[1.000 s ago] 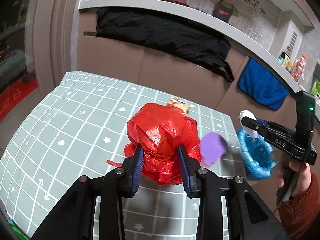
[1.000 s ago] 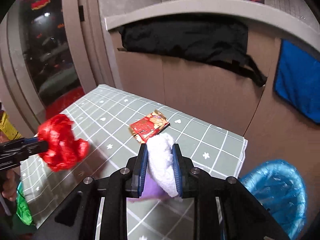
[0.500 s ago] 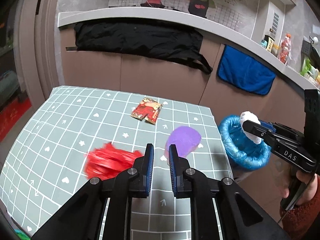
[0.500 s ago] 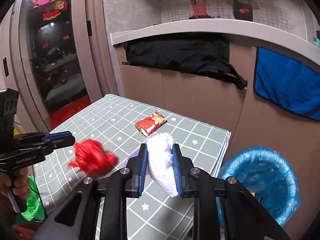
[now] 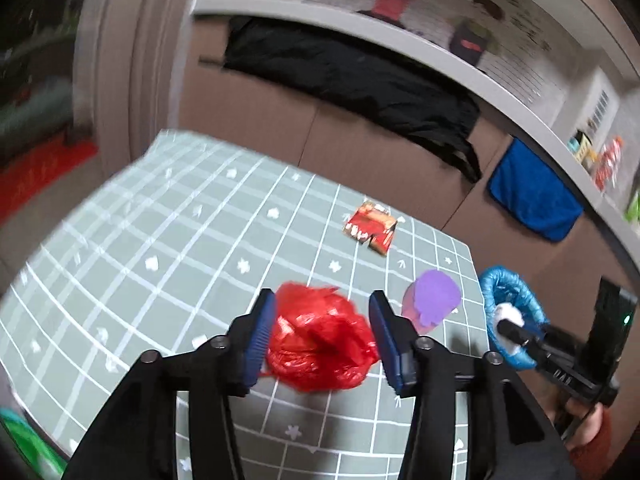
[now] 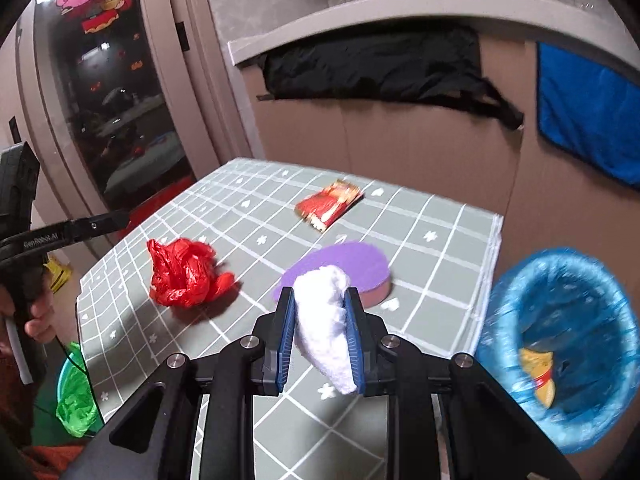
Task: Collect trash
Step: 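Lift the red bag with the left tool while the right tool regrips the white tissue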
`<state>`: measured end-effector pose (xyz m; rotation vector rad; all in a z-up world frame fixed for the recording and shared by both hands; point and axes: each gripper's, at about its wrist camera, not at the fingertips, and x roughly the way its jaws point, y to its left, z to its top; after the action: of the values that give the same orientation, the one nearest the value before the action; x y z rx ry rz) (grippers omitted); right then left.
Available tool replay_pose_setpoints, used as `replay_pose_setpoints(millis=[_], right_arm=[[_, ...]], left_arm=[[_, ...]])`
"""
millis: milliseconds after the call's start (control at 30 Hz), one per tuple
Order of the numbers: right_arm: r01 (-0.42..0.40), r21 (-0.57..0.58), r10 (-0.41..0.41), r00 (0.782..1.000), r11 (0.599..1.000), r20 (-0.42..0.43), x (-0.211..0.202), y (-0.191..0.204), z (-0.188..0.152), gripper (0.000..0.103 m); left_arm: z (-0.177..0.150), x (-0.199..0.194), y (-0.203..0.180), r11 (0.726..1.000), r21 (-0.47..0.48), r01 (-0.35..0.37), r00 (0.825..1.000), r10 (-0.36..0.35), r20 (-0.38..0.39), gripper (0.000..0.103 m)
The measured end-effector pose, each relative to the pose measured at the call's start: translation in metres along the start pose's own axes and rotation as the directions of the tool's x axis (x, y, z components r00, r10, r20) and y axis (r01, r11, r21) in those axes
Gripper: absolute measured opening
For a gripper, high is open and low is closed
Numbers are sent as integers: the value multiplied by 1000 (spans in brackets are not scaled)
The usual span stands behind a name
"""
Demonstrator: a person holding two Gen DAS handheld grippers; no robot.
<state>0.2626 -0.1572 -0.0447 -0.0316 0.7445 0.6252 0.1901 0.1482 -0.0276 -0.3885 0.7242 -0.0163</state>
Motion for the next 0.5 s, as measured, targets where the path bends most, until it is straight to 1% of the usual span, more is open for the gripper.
replay_pose_setpoints(millis=[67,100,167,233,267,367,433,500], right_arm=[[-13,6,13,1000,1000,-24,10,4,-5,22],[-16,8,17,999,1000,-38,16,7,-9,25],[-17,4,17,999,1000,-45,24,13,-15,26],[0,-32,-1,999,999,-54,30,21,-21,36],[11,-47,-13,998,999,-60,33,23,-23,37],[42,-82,-49,995,996,-87,42,26,-31,37],[41,-80,-49,993,996,-103,45,23,-34,37],[34,-79,-43,992,996,-121,48,20,-36,39]], left_arm=[[-7,15,3,1000,12,-3,999,4,-39,53],[-11,27,1,999,36,-12,997,15,-75,53],[-17,45,-1,997,74,-15,993,23,-115,55],[-20,58,-3,994,103,-44,991,57,-119,60],[-19,62,-2,994,102,-46,992,58,-115,63],[-16,70,5,999,45,-17,992,22,-121,65],[-14,77,10,1000,18,-2,990,4,-138,68],[-13,84,12,999,-2,35,985,-34,-167,69]])
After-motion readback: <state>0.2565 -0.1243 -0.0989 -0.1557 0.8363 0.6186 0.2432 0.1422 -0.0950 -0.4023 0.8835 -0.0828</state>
